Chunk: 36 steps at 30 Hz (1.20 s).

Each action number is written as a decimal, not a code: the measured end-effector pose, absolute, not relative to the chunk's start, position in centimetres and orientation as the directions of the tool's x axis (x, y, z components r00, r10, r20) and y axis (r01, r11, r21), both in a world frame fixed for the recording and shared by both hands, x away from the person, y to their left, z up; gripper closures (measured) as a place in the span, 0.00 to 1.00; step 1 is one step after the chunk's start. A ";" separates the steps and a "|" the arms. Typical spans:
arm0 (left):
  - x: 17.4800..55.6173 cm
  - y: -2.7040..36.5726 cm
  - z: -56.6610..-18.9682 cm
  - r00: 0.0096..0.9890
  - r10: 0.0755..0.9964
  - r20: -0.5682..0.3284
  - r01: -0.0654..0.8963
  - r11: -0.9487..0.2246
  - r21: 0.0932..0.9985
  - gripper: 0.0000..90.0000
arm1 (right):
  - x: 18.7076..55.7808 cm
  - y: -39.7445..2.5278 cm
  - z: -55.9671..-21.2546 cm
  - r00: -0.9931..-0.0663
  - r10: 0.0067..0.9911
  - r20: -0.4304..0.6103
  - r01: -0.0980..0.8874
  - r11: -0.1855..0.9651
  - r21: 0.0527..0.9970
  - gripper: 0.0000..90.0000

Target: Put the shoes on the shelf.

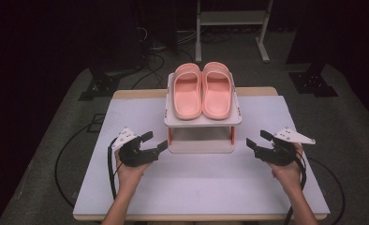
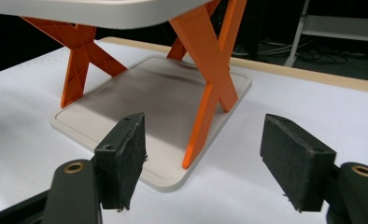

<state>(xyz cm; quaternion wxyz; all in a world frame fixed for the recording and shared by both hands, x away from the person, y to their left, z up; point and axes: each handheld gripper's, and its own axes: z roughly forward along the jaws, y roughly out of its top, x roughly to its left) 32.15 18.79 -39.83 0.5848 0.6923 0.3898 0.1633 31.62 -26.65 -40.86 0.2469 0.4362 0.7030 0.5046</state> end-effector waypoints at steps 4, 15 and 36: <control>32.0 18.8 -39.9 0.644 0.731 -0.225 0.341 -0.011 0.940 0.22 | 31.4 -26.8 -41.0 -0.496 0.863 0.095 0.359 0.105 0.927 0.34; 31.6 19.3 -40.9 0.644 0.732 -0.222 0.349 -0.022 0.937 0.22 | 30.8 -27.4 -42.2 -0.494 0.864 0.100 0.377 0.109 0.920 0.34; 30.5 20.7 -42.0 0.628 0.743 -0.230 0.354 -0.010 0.935 0.21 | 29.4 -28.3 -44.2 -0.494 0.861 0.124 0.417 0.110 0.902 0.34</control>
